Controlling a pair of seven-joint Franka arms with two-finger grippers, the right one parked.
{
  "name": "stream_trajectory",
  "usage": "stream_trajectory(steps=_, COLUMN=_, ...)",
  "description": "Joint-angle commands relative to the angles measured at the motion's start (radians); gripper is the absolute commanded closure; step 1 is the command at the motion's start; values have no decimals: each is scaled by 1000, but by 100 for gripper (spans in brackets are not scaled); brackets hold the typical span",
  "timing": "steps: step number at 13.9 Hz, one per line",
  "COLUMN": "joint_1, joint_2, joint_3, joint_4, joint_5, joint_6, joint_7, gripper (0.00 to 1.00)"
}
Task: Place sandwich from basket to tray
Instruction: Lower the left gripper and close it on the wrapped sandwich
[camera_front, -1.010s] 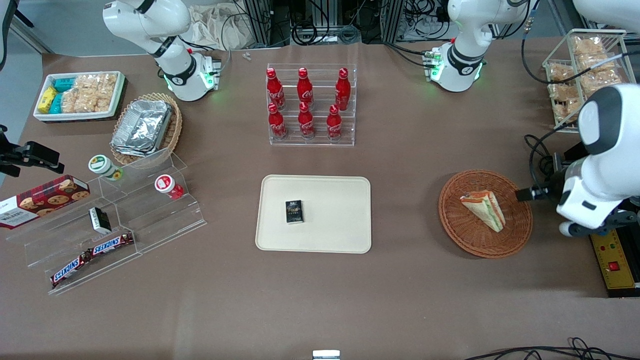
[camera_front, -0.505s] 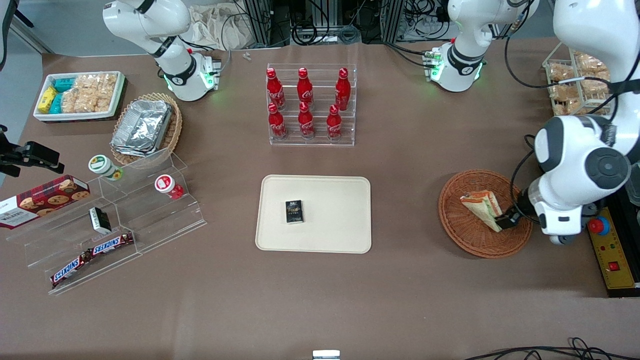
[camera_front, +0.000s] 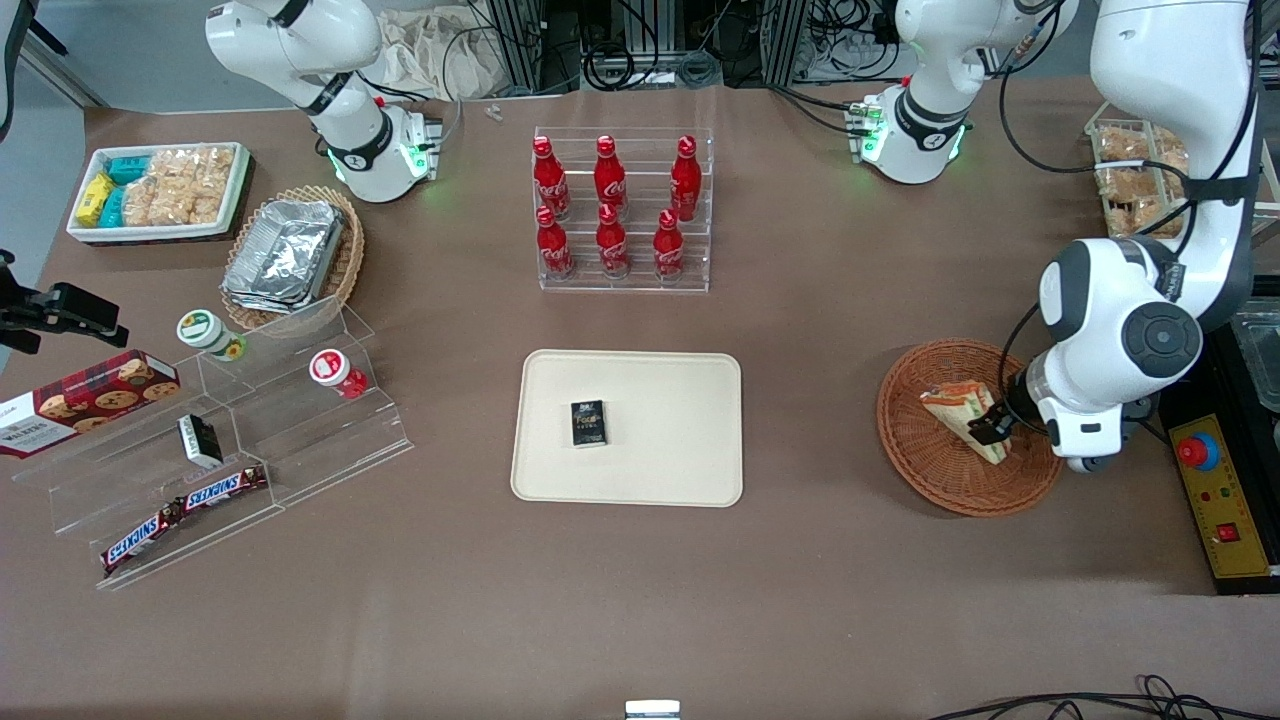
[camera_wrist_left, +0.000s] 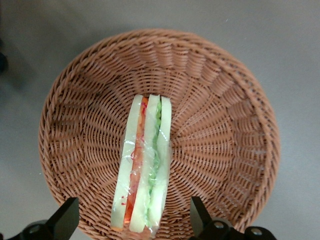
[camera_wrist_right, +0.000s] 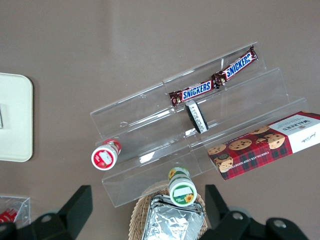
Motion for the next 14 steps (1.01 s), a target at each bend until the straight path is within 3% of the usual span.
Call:
stream_trajectory(steps=1, joint_1=1, joint_2=1, joint_3=0, joint_4=-50, joint_5=-2, joint_6=71, joint_7=-21, gripper=0)
stream_trajectory(steps=10, joint_1=-2, joint_2=81, joint_3=0, joint_4=-47, joint_5=-2, joint_6=130, joint_7=-76, gripper=3)
stream_trajectory(steps=11, joint_1=-5, joint_2=96, joint_3=-2, joint_4=-42, joint_5=-2, joint_6=134, joint_7=-82, gripper=19)
stream_trajectory(steps=13, joint_1=-14, joint_2=104, joint_3=-3, joint_4=-44, joint_5=0, joint_6=144, joint_7=-116, gripper=81)
stream_trajectory(steps=14, joint_1=-14, joint_2=104, joint_3=-3, joint_4=-42, joint_5=1, joint_6=144, joint_7=-127, gripper=100)
